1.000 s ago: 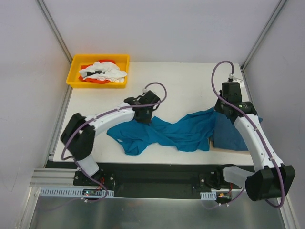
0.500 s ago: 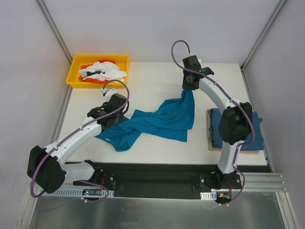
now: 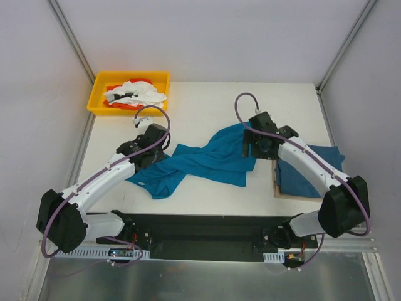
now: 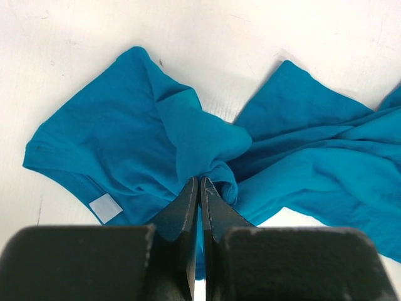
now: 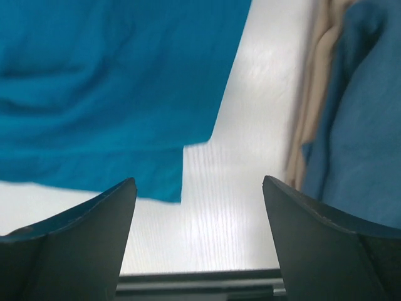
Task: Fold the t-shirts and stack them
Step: Flatten out the tshirt
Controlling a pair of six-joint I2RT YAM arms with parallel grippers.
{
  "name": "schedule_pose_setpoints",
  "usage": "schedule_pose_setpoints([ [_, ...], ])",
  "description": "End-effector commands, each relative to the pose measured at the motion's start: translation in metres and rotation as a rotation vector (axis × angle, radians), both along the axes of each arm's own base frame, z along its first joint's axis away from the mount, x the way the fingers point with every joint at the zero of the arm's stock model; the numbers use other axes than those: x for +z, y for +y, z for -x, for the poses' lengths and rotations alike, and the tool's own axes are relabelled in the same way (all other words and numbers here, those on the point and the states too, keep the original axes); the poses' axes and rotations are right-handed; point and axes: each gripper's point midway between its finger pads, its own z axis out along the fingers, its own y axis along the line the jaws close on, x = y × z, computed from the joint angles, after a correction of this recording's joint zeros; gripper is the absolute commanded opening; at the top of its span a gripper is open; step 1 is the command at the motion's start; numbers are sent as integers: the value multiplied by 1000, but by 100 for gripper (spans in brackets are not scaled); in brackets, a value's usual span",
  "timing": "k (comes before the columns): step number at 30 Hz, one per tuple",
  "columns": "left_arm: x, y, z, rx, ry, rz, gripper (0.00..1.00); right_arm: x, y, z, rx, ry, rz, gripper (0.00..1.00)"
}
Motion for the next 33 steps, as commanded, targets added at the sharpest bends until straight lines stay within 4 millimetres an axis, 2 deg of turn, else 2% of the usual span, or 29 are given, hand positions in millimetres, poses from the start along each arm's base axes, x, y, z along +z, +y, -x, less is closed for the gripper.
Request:
schedule_pose_setpoints([
  [1,3,1,-4,17,-30,17,0,-30,35,51,89,134,-142,84],
  [3,2,1,-3,16,-28,23,0,-41,34,59,96,166,-98,82],
  [10,1,2,-2,27,-43,30,0,-74,58,54,115,244,-72,69],
  [12,2,3,-2,33,-47,33,0,-85,61,58,117,287,-58,66],
  [19,3,6,2,41,-57,40,0,-108,65,87,118,381,-42,63],
  [21,4,5,1,40,-59,45,0,-115,65,92,108,401,-33,57],
  [22,4,5,1,39,-60,45,0,-117,65,93,103,402,-31,50],
  [26,5,6,1,45,-66,43,0,-124,60,95,72,410,0,32],
  [27,6,9,1,52,-73,35,0,-124,59,93,62,403,8,26],
  [28,8,10,1,56,-80,37,0,-123,55,92,53,395,27,16],
  [30,16,9,-1,55,-103,46,0,-110,55,84,50,353,29,2],
  [33,48,9,-6,47,-185,73,0,-62,56,66,85,205,22,1],
])
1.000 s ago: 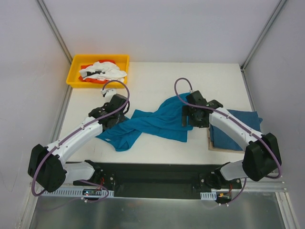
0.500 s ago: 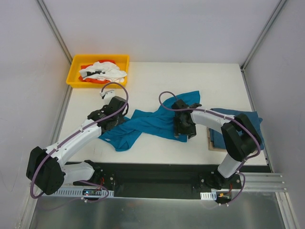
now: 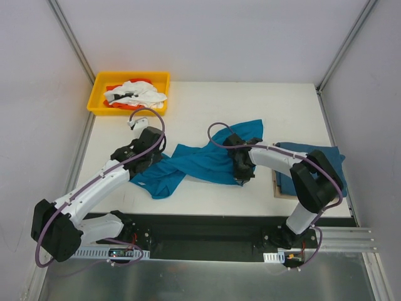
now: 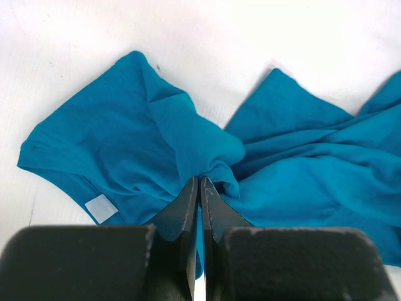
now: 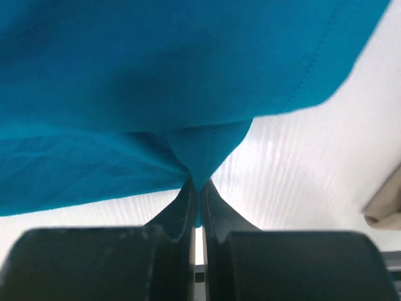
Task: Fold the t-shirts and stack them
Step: Flatten out the tshirt
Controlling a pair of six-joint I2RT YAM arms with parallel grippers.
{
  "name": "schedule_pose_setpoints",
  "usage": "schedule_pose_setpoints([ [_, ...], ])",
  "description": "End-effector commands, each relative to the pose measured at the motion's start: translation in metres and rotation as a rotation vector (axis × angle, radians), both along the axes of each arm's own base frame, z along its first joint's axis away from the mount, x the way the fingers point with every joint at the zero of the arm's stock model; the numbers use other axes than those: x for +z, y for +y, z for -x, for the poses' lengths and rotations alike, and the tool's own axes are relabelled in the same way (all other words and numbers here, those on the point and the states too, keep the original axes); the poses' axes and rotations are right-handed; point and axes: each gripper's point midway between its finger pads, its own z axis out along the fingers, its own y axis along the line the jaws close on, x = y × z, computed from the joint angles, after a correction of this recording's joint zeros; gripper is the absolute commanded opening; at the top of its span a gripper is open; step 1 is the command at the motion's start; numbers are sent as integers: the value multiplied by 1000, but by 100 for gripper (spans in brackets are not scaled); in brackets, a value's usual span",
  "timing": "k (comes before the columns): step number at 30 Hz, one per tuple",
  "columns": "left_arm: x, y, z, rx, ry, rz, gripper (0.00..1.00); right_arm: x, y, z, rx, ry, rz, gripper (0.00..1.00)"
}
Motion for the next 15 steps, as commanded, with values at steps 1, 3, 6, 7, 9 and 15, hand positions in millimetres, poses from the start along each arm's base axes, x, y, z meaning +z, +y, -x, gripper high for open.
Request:
schedule_pose_setpoints([
  [1,58,8,-9,29,-173,47,0,76,5,-24,30,-231,-51,1],
  [3,101,10,-9,18,-279,89,0,123,5,-34,52,-350,-82,1],
  [6,170,17,2,-12,-448,161,0,198,3,-33,83,-525,-199,1],
  [7,189,16,9,-36,-490,196,0,242,3,-29,89,-627,-289,1],
  [9,244,24,28,-70,-622,262,0,283,7,-18,153,-709,-398,1],
  [15,359,15,100,-352,-885,445,0,420,13,55,394,-913,-799,1],
])
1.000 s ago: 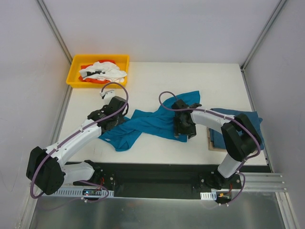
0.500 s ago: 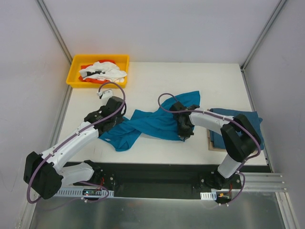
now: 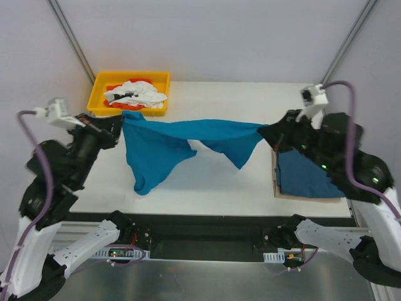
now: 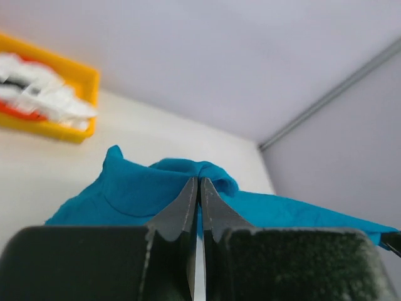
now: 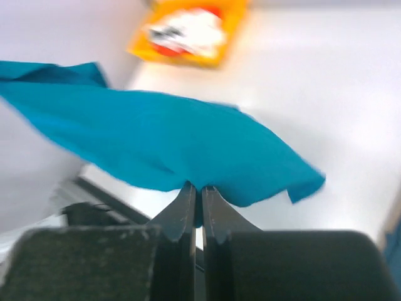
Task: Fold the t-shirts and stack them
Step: Flatten out the tshirt
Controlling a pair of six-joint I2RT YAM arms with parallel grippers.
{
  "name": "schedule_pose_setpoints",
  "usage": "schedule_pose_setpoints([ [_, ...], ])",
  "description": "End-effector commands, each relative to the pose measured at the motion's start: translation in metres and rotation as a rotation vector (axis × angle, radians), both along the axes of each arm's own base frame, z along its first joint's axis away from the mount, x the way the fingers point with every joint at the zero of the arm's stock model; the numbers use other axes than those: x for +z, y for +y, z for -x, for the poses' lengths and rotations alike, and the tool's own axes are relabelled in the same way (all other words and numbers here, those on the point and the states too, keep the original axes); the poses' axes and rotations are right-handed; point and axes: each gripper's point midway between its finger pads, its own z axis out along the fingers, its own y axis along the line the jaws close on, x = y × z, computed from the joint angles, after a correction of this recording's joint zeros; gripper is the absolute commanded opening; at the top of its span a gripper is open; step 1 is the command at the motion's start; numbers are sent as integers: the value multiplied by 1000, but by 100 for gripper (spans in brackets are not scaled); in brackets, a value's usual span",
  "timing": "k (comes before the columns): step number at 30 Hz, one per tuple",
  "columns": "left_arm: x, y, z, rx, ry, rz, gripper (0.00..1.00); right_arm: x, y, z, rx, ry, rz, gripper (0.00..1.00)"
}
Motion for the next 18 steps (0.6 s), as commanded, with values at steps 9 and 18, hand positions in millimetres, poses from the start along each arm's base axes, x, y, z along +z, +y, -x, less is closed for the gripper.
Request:
schedule_pose_setpoints([
  [9,138,2,119,-347,-456,68,0,120,-2,112,445,-231,-236,1],
  [18,113,-34,-33,-104,-222,-138,0,77,-29,9,-23,-149,36,1],
])
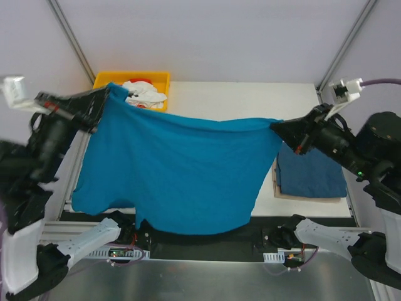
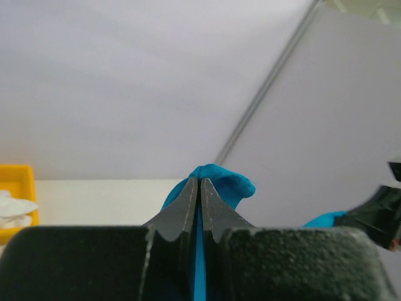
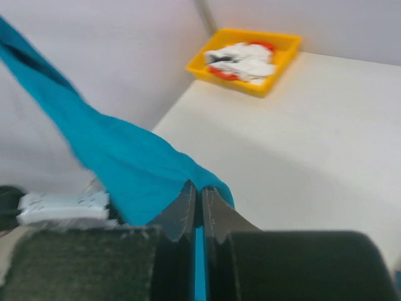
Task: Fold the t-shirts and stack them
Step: Flatten out the tshirt
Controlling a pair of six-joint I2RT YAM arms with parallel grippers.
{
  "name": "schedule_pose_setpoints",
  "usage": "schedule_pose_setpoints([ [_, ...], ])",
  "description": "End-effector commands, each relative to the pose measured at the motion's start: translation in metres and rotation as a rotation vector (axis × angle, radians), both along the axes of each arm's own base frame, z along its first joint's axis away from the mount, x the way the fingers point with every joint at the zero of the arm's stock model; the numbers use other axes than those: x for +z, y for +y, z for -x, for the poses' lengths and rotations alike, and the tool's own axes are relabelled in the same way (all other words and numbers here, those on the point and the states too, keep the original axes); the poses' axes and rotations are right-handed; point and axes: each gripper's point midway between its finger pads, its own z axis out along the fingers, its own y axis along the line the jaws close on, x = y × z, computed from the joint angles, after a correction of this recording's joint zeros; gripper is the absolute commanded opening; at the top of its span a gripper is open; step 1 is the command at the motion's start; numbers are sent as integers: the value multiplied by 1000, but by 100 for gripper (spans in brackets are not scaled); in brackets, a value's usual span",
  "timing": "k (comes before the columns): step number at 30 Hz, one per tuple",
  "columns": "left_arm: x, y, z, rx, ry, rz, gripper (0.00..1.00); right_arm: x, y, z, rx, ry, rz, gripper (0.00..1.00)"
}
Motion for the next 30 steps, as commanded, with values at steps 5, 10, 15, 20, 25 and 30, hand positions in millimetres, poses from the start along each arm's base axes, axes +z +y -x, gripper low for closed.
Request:
schedule_pose_setpoints([
  [5,-154,-65,-242,410,464,-369,1,-138,-34,-163,-457,413,273,1],
  [10,-272,-111,-312,325,655,-602,80,-241,-53,-237,-457,664,314,6],
  [15,-332,-117,-315,272,790,-655,99,-305,-69,-285,-463,858,360,50],
  [20,-336,-100,-282,280,826,-622,99,-316,-65,-274,-462,861,392,92],
  [25,-363,-79,-232,259,916,-560,99,-331,-47,-232,-432,848,453,98],
  [30,-404,-45,-178,293,1013,-506,99,-350,0,-173,-330,821,547,99],
])
